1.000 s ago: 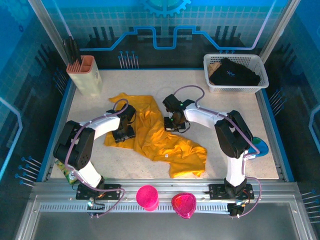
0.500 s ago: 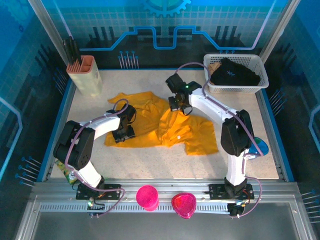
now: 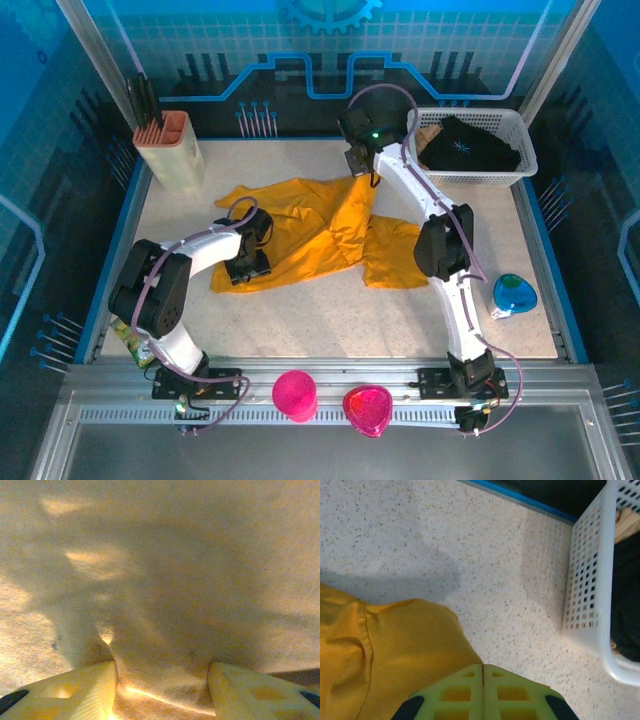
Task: Fold and stack the t-shirts
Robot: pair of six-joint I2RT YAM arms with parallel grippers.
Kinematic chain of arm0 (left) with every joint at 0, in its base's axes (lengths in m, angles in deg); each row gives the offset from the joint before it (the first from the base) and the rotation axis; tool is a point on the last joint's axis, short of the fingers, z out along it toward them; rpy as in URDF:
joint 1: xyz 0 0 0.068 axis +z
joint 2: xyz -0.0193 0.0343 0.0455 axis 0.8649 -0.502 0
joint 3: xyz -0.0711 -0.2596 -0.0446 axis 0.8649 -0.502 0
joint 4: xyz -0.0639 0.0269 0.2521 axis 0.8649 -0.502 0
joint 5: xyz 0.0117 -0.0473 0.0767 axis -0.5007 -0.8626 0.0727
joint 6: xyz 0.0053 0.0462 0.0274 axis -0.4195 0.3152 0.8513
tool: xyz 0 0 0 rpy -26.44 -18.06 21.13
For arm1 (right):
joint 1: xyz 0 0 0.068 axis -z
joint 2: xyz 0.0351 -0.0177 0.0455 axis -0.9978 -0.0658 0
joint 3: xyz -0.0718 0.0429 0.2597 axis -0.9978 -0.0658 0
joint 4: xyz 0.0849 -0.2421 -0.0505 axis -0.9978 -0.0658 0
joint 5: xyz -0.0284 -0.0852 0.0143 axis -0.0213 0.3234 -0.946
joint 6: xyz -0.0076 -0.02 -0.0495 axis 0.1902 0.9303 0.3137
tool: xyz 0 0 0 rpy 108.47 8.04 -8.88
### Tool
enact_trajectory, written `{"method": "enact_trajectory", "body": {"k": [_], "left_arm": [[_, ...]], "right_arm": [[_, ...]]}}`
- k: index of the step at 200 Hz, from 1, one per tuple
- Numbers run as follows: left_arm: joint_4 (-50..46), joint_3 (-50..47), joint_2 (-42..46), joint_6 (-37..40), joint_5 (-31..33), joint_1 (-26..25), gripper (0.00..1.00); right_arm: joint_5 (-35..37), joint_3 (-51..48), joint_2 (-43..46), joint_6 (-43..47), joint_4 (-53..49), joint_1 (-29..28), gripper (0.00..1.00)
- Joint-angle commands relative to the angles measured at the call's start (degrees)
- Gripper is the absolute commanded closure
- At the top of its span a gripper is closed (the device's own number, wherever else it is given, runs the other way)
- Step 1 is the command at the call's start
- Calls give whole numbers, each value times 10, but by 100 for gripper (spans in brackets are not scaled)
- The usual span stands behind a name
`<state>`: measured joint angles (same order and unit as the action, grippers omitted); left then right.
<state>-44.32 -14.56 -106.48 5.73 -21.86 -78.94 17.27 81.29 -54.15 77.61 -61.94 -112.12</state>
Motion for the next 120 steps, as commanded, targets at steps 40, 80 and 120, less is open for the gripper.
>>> {"method": "enact_trajectory", "body": {"k": [40,80,120], "left_arm": [[-1,-19,-20,14,-21,-6,47],[-6,-21,-13,15,-19,-9,47],[-13,-19,-1,18,-16,-12,47]], "right_arm": [[77,139,-90,114,96,38,100],[148,104,-119,261,309,37,100],[213,82,-135,382,475,13,64]]}}
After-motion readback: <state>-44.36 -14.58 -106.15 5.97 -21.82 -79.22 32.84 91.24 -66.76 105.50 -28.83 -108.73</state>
